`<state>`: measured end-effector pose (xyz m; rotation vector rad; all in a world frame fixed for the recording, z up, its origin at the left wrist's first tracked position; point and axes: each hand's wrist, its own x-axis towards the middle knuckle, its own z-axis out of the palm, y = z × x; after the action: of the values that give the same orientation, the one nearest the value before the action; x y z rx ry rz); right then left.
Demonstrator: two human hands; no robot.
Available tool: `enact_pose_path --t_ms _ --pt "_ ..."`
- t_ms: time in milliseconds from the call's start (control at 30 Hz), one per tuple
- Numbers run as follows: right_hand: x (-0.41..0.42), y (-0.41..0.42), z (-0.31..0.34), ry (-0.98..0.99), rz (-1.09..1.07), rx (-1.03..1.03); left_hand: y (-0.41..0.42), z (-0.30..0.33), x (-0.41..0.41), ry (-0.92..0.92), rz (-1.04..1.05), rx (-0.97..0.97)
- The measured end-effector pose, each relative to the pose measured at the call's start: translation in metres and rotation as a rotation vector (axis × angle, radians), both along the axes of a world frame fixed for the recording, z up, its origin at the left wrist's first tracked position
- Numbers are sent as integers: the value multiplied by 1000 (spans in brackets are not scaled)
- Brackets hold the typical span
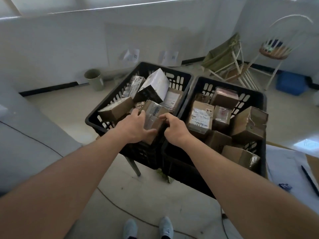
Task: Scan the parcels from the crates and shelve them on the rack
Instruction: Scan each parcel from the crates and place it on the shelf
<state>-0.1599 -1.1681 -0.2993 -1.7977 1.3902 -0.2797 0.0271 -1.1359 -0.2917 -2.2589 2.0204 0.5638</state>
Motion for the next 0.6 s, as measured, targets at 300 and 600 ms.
enact_pose_path --t_ms 300,600 --pt "12 -16 -3 -228 33 95 -17 -5 31 232 228 -20" --pt "24 -20 4 -274 -143 91 -8 36 46 650 360 -168"
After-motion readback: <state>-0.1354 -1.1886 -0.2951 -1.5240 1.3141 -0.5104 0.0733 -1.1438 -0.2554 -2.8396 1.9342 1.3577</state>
